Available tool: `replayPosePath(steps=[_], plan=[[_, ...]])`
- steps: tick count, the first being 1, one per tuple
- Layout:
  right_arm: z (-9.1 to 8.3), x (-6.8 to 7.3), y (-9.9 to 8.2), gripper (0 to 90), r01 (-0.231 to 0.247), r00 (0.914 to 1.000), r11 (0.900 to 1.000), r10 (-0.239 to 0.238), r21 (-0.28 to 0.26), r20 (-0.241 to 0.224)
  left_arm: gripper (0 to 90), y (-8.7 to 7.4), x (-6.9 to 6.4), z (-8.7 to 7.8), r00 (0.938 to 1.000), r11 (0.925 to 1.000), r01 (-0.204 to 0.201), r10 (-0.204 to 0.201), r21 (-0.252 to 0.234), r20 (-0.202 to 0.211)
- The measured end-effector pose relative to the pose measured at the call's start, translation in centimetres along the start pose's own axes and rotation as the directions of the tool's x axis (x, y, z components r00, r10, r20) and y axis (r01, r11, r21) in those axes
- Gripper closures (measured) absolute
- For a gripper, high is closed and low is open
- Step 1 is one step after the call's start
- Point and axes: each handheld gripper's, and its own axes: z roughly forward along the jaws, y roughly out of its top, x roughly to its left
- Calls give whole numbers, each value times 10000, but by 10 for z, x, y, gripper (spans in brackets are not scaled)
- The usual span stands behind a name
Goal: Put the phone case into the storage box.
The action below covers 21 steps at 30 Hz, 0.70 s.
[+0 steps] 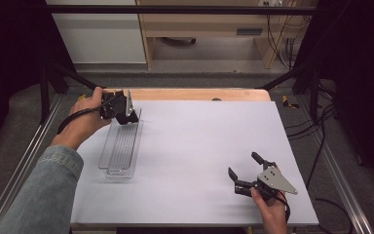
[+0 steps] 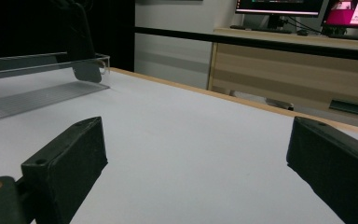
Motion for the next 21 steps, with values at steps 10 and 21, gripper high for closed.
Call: replayPosePath(steps=[10, 21], plan=[[0, -1, 0, 45, -63, 10000, 10000, 63, 33, -7, 848, 3, 0, 2, 9992, 9996, -280, 280, 2, 282], [0, -2, -1, 44, -51, 10000, 10000, 51, 63, 13, 842, 5, 3, 5, 9985, 9991, -421, 424, -95, 344]])
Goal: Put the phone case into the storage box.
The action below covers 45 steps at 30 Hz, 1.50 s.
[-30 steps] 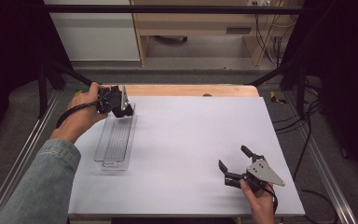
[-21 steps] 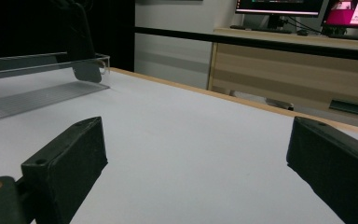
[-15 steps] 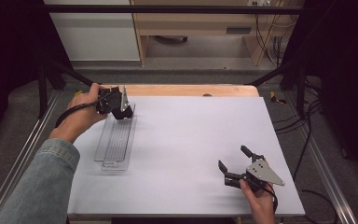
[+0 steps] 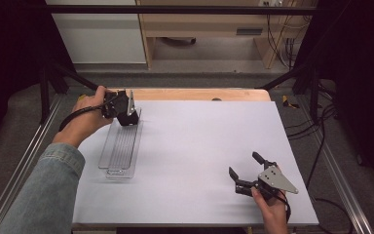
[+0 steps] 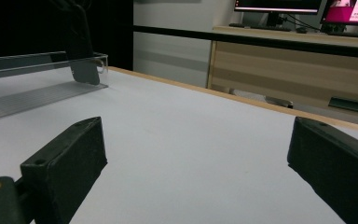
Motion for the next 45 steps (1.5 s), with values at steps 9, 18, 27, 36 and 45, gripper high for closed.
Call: replayPosePath(steps=[9, 18, 27, 36, 45], plan=[[0, -1, 0, 43, -39, 10000, 10000, 38, 66, 60, 839, 2, 1, 3, 9998, 9999, -134, 134, -17, -113], [0, -1, -1, 40, -98, 9999, 9999, 97, 97, 76, 823, 4, 2, 7, 9994, 9998, -209, 210, 17, -269], [0, -2, -1, 36, -118, 9998, 9999, 117, 95, 130, 808, 2, 4, 11, 9988, 9999, -157, 158, 26, -458], [0, -2, -1, 33, -138, 9998, 9999, 136, 95, 153, 808, 1, 7, 16, 9988, 9999, -65, 70, 102, -494], [1, -2, -1, 35, -111, 9998, 9999, 110, 108, 145, 788, 3, 11, 24, 9981, 9995, 321, -316, 75, -536]])
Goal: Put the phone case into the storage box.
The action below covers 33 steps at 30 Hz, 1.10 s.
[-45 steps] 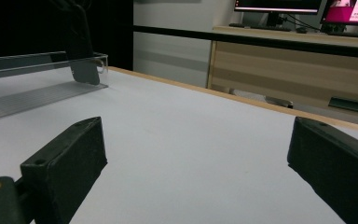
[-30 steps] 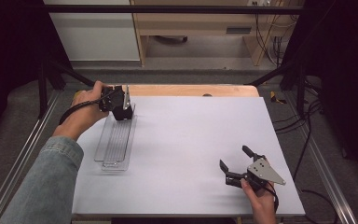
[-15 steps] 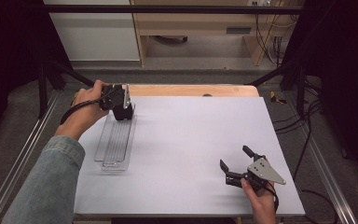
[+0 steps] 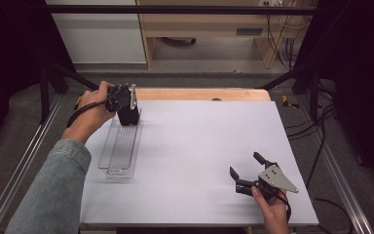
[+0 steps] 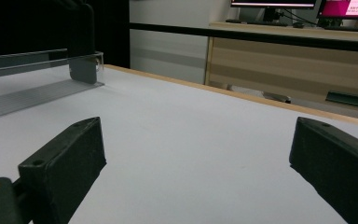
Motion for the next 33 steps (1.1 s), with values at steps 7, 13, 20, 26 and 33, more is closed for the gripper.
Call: replayPosePath(steps=[7, 13, 20, 26, 33], plan=[[0, 0, 0, 34, -5, 10000, 10000, 5, 7, -17, 485, -1, 3, -2, 9916, 9926, 1190, -1200, -230, -482], [0, 1, 0, 32, -6, 10000, 10000, 6, 21, -26, 348, -2, -2, -7, 9722, 9723, 2297, -2313, -445, -367], [-1, 1, 1, 32, -7, 10000, 10000, 7, 18, 22, 287, -1, -5, -9, 9678, 9676, 2478, -2495, -480, -322], [-1, 1, 1, 31, 0, 10000, 10000, 0, 16, 27, 256, -1, -7, -9, 9642, 9642, 2613, -2628, -447, -339], [-1, 1, 1, 31, 5, 10000, 10000, -5, 22, 25, 211, -3, -9, -8, 9607, 9605, 2745, -2759, -459, -298]])
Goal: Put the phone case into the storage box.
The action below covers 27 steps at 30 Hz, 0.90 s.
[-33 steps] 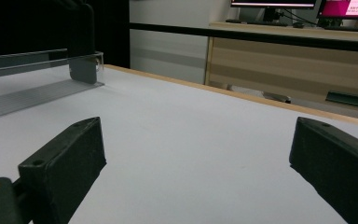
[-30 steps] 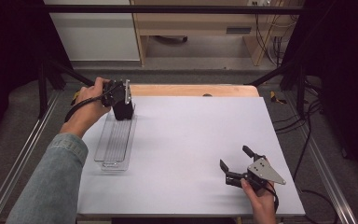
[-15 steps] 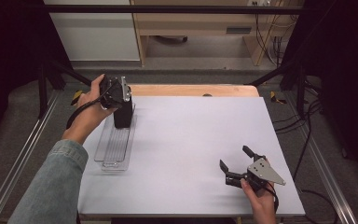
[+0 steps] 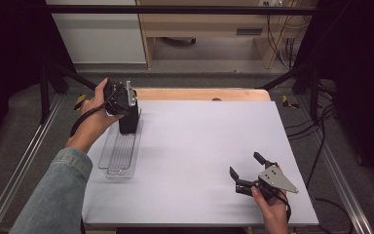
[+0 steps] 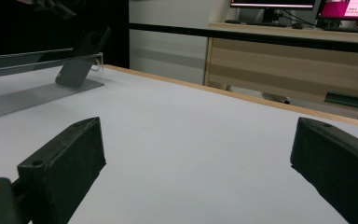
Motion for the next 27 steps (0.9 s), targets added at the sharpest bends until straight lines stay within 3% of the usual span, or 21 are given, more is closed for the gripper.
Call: replayPosePath(steps=[12, 14, 18, 23, 27], plan=[[0, 0, 0, 31, -1, 10000, 10000, 1, 0, 4, 124, -1, -4, 0, 9992, 9994, 240, -232, -230, 322], [0, 0, 0, 31, -2, 10000, 10000, 2, 4, 3, 116, 1, -5, 0, 9993, 9991, 142, -129, -398, 337], [0, 0, 0, 31, -2, 10000, 10000, 2, 2, 4, 98, 4, -8, -2, 9968, 9973, 547, -517, -494, 612], [0, 0, 0, 30, -10, 10000, 10000, 10, 0, 4, 90, 8, -11, -3, 9899, 9895, 1141, -1057, -884, 939], [0, 0, 0, 31, 0, 10000, 10000, 0, -15, 13, 83, 9, -14, -3, 9867, 9866, 1325, -1222, -949, 1075]])
